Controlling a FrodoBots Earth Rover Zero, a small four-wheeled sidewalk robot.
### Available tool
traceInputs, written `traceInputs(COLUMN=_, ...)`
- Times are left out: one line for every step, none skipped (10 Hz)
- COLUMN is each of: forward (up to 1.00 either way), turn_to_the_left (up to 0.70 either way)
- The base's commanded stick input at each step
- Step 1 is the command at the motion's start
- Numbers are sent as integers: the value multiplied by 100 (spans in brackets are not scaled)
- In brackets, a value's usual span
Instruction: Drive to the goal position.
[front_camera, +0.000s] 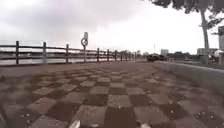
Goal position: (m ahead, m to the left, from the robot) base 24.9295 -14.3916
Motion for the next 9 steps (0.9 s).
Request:
traceInputs(forward=70, turn_to_the_left=0)
traceInputs(forward=70, turn_to_the_left=0)
traceInputs(forward=70, turn_to_the_left=0)
traceInputs(forward=70, turn_to_the_left=0)
traceInputs(forward=70, turn_to_the_left=0)
traceInputs(forward=70, turn_to_the_left=0)
traceInputs(forward=70, turn_to_the_left=0)
traceInputs(forward=70, turn_to_the_left=0)
traceInputs(forward=70, turn_to_the_left=0)
